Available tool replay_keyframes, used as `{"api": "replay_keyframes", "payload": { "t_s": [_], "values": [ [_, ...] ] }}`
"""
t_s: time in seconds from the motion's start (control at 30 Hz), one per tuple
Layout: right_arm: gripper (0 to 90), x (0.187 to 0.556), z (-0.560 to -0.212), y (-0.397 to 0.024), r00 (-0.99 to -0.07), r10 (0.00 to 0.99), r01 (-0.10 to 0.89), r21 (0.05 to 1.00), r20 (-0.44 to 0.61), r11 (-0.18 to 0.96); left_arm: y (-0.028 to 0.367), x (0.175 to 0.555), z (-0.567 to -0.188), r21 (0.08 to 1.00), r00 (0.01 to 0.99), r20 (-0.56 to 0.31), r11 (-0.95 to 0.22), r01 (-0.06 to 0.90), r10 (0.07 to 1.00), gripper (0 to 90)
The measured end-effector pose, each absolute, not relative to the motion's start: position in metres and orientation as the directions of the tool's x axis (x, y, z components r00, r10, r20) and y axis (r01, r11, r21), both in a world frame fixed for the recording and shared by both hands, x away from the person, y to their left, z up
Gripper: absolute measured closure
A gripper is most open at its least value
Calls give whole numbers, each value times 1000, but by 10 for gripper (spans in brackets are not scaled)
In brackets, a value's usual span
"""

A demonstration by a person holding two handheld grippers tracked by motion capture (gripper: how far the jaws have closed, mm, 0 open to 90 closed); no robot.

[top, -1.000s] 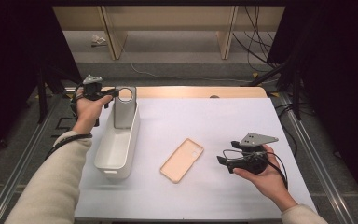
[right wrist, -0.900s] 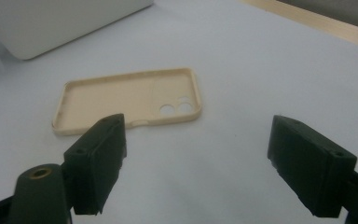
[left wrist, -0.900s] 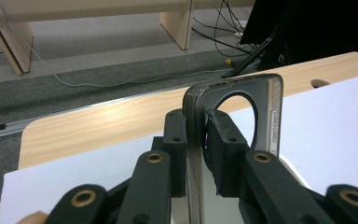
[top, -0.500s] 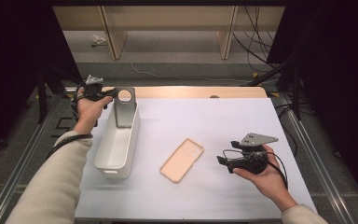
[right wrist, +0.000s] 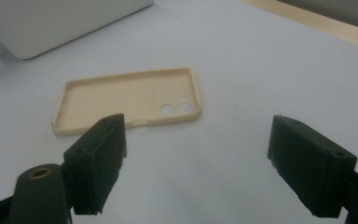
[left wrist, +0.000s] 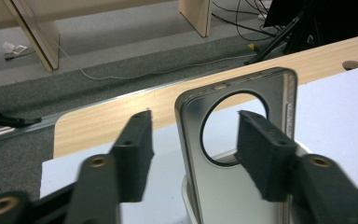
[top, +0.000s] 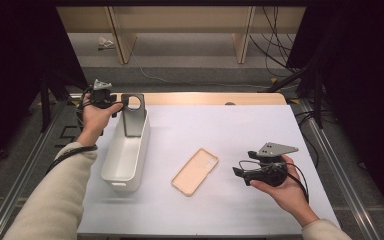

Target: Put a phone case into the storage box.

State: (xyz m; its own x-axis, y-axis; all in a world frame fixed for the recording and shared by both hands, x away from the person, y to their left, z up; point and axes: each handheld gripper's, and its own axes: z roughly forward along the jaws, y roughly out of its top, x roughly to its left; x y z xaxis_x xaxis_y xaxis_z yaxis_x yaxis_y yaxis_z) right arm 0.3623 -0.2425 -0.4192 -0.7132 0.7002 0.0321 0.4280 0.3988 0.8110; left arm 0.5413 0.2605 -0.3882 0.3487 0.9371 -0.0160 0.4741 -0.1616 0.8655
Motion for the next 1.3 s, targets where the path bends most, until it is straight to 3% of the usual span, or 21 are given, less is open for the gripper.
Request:
{"api": "replay_keyframes", "payload": {
  "t_s": [0.2, 0.47, 0.87, 1.3],
  "values": [
    [205, 362, -419, -242, -712, 701, 428, 811, 31, 398, 258, 529, -381, 863, 365, -35, -156, 480, 930, 150],
    [203, 362, -419, -242, -713, 701, 426, 811, 28, 401, 248, 502, -373, 862, 437, -23, -203, 464, 899, 0],
    [202, 362, -418, -240, -714, 700, 426, 811, 29, 401, 222, 430, -371, 890, 523, -10, -231, 393, 853, 0],
    [198, 363, -417, -237, -715, 699, 424, 815, 32, 396, 213, 366, -400, 904, 569, -26, -223, 364, 822, 17]
  ]
}}
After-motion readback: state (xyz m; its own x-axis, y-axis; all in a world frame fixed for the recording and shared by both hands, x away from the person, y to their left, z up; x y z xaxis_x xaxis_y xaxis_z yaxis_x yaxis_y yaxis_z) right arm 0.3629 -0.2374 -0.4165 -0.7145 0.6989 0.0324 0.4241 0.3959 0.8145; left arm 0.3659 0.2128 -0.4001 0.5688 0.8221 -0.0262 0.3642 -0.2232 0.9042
